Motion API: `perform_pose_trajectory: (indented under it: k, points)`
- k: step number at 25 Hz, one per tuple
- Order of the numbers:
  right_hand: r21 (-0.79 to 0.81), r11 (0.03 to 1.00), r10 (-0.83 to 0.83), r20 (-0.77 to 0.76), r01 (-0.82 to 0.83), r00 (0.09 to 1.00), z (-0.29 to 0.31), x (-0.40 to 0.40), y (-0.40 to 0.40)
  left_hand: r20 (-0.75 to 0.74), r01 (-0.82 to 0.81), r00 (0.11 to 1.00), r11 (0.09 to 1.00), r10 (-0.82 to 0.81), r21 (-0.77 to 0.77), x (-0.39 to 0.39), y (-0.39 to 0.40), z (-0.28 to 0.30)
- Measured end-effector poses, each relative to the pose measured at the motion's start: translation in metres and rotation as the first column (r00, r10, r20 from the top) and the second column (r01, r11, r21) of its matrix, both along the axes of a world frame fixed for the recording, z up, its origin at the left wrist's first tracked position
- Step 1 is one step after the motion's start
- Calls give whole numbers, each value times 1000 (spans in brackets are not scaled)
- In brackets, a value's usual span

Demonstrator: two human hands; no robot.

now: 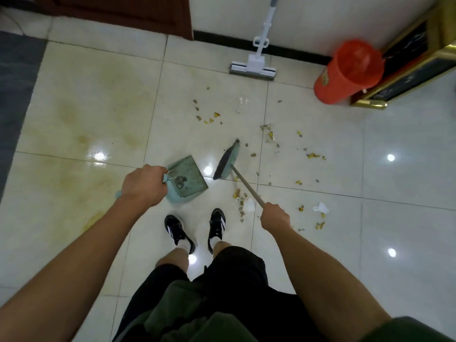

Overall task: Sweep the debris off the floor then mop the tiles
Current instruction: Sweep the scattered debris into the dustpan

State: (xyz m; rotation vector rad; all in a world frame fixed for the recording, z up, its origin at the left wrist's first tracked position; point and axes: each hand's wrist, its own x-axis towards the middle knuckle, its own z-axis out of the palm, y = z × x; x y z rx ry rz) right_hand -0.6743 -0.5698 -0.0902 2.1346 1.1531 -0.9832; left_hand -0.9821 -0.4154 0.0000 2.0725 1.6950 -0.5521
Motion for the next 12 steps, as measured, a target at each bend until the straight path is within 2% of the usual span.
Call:
perform_pose_trajectory:
  k: [6, 12]
  points:
    - [38, 994, -107, 59, 105, 993, 23, -25, -4, 103, 92, 990, 994, -97, 51, -26, 31, 11]
    - [108, 986, -131, 45, 126, 990, 36, -68, 34, 123, 115, 984, 988, -128, 106, -60, 64, 18]
